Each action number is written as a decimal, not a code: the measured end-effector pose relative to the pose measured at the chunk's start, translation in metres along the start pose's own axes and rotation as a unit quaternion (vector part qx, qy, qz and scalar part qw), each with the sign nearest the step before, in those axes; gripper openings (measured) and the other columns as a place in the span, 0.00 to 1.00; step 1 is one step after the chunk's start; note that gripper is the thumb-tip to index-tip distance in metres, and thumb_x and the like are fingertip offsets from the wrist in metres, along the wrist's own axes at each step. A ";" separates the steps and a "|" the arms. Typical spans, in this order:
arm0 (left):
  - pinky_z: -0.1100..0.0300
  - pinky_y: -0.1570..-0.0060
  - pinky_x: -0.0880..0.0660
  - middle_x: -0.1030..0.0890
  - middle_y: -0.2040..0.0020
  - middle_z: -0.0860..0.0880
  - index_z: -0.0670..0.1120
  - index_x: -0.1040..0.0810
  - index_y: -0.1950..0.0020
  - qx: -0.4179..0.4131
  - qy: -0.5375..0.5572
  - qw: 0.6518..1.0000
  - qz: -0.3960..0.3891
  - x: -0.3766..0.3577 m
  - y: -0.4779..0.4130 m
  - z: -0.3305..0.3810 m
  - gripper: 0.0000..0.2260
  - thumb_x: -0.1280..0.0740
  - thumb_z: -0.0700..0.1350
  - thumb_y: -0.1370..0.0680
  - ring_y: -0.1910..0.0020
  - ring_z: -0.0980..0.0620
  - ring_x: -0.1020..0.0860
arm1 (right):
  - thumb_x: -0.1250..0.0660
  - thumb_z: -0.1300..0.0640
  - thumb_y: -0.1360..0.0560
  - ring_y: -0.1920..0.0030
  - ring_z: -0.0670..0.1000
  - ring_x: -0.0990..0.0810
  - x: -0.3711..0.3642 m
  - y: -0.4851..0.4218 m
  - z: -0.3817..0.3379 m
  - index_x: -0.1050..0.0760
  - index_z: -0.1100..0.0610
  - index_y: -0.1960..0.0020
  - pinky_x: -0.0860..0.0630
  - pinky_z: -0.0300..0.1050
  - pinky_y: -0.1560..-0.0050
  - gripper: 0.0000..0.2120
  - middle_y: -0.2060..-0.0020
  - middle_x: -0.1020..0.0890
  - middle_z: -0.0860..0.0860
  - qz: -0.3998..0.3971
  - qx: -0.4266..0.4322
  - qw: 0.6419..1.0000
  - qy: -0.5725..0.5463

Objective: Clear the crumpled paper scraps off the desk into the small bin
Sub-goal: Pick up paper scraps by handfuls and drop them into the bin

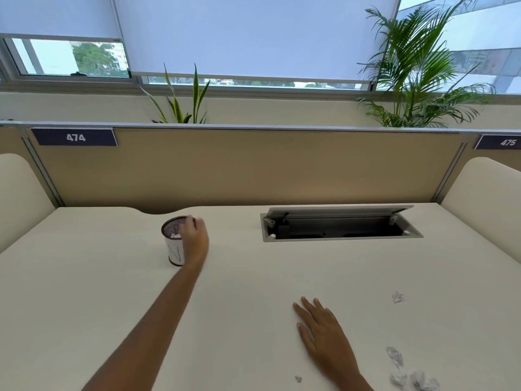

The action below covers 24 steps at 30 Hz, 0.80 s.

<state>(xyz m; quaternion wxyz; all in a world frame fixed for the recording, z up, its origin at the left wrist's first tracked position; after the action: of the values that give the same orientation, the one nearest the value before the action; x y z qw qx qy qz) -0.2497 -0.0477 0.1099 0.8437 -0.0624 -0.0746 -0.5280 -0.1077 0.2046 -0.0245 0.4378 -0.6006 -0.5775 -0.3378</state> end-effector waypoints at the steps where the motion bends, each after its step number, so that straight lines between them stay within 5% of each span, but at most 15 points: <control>1: 0.51 0.34 0.38 0.28 0.36 0.33 0.29 0.31 0.36 -0.040 -0.047 0.998 -0.025 -0.007 0.016 -0.009 0.15 0.44 0.38 0.19 0.34 0.38 0.32 | 0.63 0.42 0.22 0.36 0.45 0.37 0.000 0.000 0.001 0.31 0.46 0.38 0.61 0.30 0.33 0.26 0.39 0.22 0.45 -0.001 0.001 1.000 0.001; 3: 0.60 0.37 0.34 0.25 0.37 0.38 0.34 0.28 0.36 -0.098 -0.106 0.984 -0.102 -0.017 0.050 -0.031 0.14 0.41 0.36 0.21 0.37 0.44 0.27 | 0.62 0.42 0.22 0.35 0.45 0.37 0.003 0.000 0.000 0.31 0.46 0.38 0.63 0.27 0.33 0.26 0.39 0.23 0.46 -0.002 0.009 1.000 -0.003; 5: 0.69 0.57 0.30 0.18 0.54 0.48 0.41 0.21 0.44 -0.106 -0.145 0.961 -0.211 -0.027 0.084 -0.052 0.10 0.39 0.35 0.22 0.57 0.60 0.21 | 0.58 0.39 0.25 0.31 0.43 0.40 0.006 0.000 0.004 0.30 0.47 0.37 0.61 0.23 0.36 0.26 0.36 0.28 0.42 0.040 0.019 0.999 -0.031; 7: 0.76 0.68 0.34 0.23 0.66 0.57 0.44 0.18 0.51 -0.102 -0.186 0.934 -0.286 -0.031 0.118 -0.067 0.10 0.39 0.37 0.22 0.71 0.71 0.25 | 0.55 0.33 0.30 0.33 0.38 0.39 0.009 0.002 0.012 0.27 0.48 0.40 0.57 0.17 0.39 0.31 0.41 0.31 0.26 0.063 0.005 0.992 -0.108; 9: 0.78 0.67 0.35 0.26 0.65 0.60 0.43 0.18 0.50 -0.114 -0.206 0.916 -0.324 -0.032 0.146 -0.074 0.09 0.37 0.40 0.23 0.70 0.73 0.27 | 0.50 0.33 0.31 0.36 0.34 0.37 0.014 0.006 0.013 0.24 0.48 0.43 0.52 0.15 0.42 0.29 0.50 0.32 0.18 0.075 -0.019 0.979 -0.189; 12: 0.76 0.64 0.34 0.27 0.59 0.57 0.47 0.21 0.44 -0.118 -0.232 0.881 -0.396 -0.030 0.181 -0.080 0.11 0.35 0.48 0.23 0.65 0.65 0.28 | 0.40 0.49 0.24 0.39 0.35 0.33 0.022 0.016 0.008 0.22 0.46 0.47 0.42 0.26 0.39 0.10 0.46 0.26 0.31 0.043 -0.052 0.964 -0.257; 14: 0.74 0.61 0.35 0.29 0.54 0.54 0.51 0.24 0.39 -0.128 -0.275 0.848 -0.435 -0.028 0.197 -0.082 0.15 0.34 0.51 0.24 0.61 0.62 0.30 | 0.37 0.46 0.27 0.44 0.29 0.29 0.025 0.025 0.008 0.22 0.38 0.54 0.35 0.30 0.43 0.06 0.52 0.23 0.25 0.022 -0.054 0.951 -0.304; 18: 0.66 0.57 0.35 0.32 0.52 0.56 0.52 0.26 0.38 -0.175 -0.342 0.819 -0.426 -0.028 0.216 -0.082 0.16 0.34 0.50 0.25 0.56 0.59 0.30 | 0.32 0.45 0.31 0.46 0.35 0.25 0.032 0.045 0.006 0.20 0.40 0.54 0.30 0.32 0.46 0.06 0.48 0.23 0.30 -0.041 -0.035 0.929 -0.365; 24: 0.67 0.60 0.36 0.33 0.61 0.57 0.48 0.24 0.47 -0.231 -0.333 0.840 -0.360 -0.025 0.228 -0.090 0.08 0.38 0.48 0.23 0.56 0.59 0.32 | 0.29 0.33 0.43 0.39 0.35 0.30 0.043 0.078 0.013 0.21 0.42 0.51 0.37 0.25 0.42 0.24 0.41 0.26 0.39 -0.134 0.036 0.933 -0.332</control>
<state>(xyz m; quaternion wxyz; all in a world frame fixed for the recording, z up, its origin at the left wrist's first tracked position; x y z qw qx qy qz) -0.0497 0.0575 0.0111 0.4791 -0.3965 -0.2445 -0.7440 -0.0271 0.2376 -0.0010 0.1932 -0.5798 -0.7764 -0.1538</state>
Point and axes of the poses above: each hand's wrist, its own y-axis away from the middle knuckle, its own x-axis out of the back of the hand, z = x × y, the point moved 3 cm from there along -y, towards the middle knuckle
